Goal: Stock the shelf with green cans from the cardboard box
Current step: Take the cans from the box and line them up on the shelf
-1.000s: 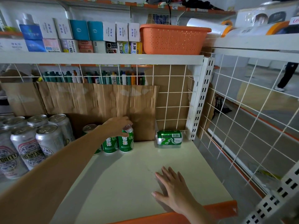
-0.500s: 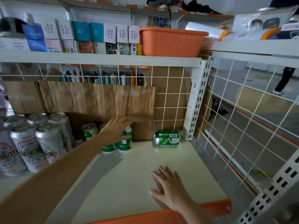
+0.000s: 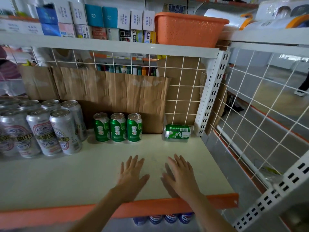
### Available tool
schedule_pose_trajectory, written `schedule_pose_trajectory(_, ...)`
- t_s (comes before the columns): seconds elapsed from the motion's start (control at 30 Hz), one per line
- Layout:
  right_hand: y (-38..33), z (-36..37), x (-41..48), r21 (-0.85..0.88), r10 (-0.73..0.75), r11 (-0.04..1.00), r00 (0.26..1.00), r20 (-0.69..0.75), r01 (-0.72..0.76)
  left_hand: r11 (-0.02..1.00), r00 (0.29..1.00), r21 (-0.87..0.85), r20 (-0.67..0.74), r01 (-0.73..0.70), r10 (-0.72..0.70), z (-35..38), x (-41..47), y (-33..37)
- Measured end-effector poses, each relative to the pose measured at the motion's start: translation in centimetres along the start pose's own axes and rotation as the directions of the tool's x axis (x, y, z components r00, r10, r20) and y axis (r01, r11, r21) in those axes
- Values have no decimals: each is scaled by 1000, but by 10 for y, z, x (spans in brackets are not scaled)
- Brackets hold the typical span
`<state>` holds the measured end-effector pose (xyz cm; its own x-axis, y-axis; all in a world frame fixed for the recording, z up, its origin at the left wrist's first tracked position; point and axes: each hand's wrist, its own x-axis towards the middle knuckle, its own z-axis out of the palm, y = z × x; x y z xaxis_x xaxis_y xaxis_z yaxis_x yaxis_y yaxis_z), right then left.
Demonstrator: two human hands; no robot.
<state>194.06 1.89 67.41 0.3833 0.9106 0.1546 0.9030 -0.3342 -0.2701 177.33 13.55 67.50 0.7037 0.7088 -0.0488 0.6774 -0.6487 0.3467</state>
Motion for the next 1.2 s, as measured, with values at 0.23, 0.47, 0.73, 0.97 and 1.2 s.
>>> schedule_pose_trajectory(0.23, 9, -7, 14, 172, 126, 979, 990, -62, -114, 999, 999, 34, -44, 21, -20, 6, 3, -2)
schedule_pose_trajectory(0.47, 42, -45, 87, -44, 90, 994, 987, -136, -97, 999, 997, 28, -80, 16, -14, 8, 3, -2)
schedule_pose_trajectory(0.73, 48, -55, 152, -292, 104, 953, 993, 62, -82, 999, 997, 21, -77, 27, -25, 6, 1, -1)
schedule_pose_trajectory(0.97, 46, -48, 165, -464, 142, 880, 988, 61, -98, 999, 998, 15, -56, 29, -28, 6, 1, -2)
schedule_pose_trajectory(1.2, 42, -34, 167, -484, 147, 862, 988, -48, -151, 1000, 999, 7, -40, 22, -21, 6, 0, -2)
